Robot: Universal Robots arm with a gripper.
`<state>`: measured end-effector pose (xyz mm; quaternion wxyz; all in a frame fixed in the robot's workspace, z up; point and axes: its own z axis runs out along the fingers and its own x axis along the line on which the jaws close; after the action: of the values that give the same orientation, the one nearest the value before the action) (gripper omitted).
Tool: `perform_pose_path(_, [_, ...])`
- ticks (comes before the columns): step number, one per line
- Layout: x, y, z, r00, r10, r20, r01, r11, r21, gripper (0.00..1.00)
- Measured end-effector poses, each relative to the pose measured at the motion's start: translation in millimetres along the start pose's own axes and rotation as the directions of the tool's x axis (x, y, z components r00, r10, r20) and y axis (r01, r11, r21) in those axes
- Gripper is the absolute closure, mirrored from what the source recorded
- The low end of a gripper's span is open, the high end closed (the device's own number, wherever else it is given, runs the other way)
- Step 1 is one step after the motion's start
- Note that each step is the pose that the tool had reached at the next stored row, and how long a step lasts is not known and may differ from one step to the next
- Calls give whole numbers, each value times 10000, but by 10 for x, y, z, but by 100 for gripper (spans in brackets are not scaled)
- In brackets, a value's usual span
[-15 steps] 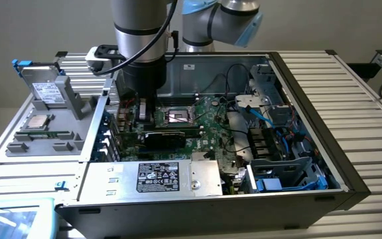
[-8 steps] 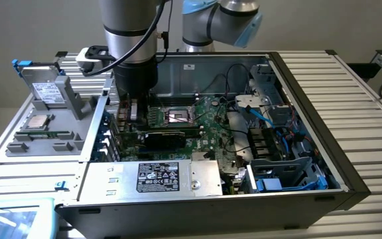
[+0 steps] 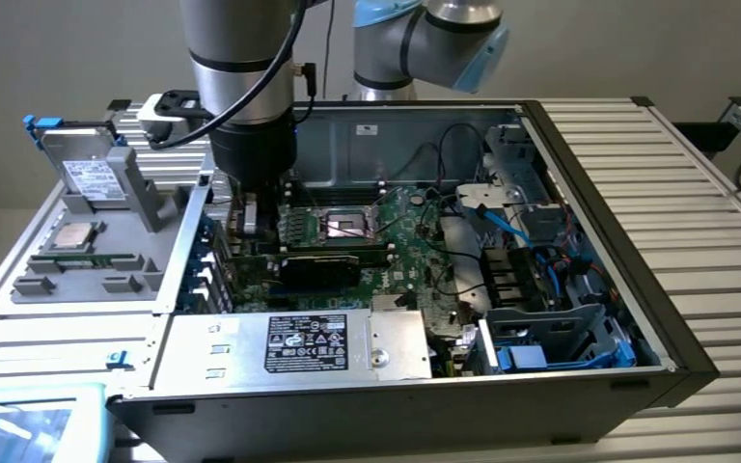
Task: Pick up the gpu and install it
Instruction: 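Press down on the gpu until it lock into place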
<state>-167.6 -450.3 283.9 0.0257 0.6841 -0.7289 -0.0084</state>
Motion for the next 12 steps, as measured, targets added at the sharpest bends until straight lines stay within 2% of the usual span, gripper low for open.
perform_pose_path(12, [-1, -1, 43, 10000, -1, 17, 1, 10000, 1, 88])
